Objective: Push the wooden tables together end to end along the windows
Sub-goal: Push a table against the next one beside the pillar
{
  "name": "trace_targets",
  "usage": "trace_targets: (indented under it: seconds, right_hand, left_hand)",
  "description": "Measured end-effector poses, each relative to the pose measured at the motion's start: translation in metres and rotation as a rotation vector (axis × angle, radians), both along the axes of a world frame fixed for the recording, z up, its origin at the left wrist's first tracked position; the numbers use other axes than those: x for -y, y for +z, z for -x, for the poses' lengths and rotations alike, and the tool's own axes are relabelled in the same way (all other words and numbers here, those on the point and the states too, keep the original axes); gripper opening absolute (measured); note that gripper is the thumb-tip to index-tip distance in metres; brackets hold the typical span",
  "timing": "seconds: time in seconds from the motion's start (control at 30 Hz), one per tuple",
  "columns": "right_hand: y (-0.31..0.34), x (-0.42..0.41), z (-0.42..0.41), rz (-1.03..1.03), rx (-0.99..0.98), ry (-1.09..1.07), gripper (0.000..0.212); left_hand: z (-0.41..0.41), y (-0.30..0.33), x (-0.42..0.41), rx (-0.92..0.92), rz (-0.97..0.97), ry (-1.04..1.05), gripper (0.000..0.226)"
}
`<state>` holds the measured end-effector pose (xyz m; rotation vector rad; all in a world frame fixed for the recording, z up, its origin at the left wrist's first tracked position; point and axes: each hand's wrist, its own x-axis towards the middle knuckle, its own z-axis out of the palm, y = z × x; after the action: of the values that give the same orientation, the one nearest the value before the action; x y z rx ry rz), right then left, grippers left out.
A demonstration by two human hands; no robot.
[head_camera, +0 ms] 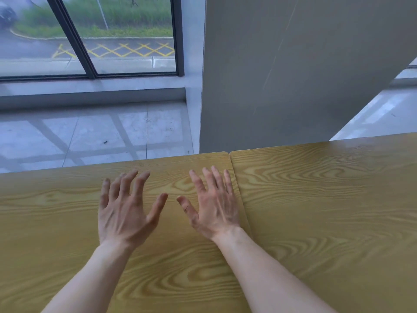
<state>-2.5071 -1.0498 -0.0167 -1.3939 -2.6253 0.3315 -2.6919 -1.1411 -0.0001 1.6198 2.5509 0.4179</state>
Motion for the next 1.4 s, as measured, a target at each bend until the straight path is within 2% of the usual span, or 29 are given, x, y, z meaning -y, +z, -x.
trace_targets:
  seconds: [0.27, 0.37, 0.5, 0.73, 1.23, 1.4]
  right_hand:
    - [0.027, 0.159, -0.074, -0.023, 0.039, -0.028, 0.086]
    - [0.014, 0.221, -0.103, 0.003, 0.065, -0.034, 0.085]
    - [-0.013, 0.262, -0.141, 0.059, 0.113, -0.082, 0.084]
    - [-0.045, 0.268, -0.162, 0.055, 0.058, -0.075, 0.077]
    - [-0.045, 0.262, -0.164, 0.058, 0.058, -0.066, 0.078]
    - [-0.018, 0.261, -0.171, 0.022, 0.082, -0.052, 0.079]
  left_hand:
    - [-0.065, 0.018, 0.152, 0.015, -0.101, -0.033, 0.073]
    - [-0.097, 0.004, 0.208, 0.031, -0.082, -0.061, 0.074]
    - [-0.129, -0.029, 0.249, 0.044, -0.008, -0.095, 0.077]
    - [-0.162, -0.069, 0.255, 0.031, 0.051, -0.117, 0.082]
    - [-0.167, -0.068, 0.251, -0.006, 0.042, -0.083, 0.083]
    - [-0.170, -0.040, 0.259, -0.007, 0.002, -0.073, 0.084]
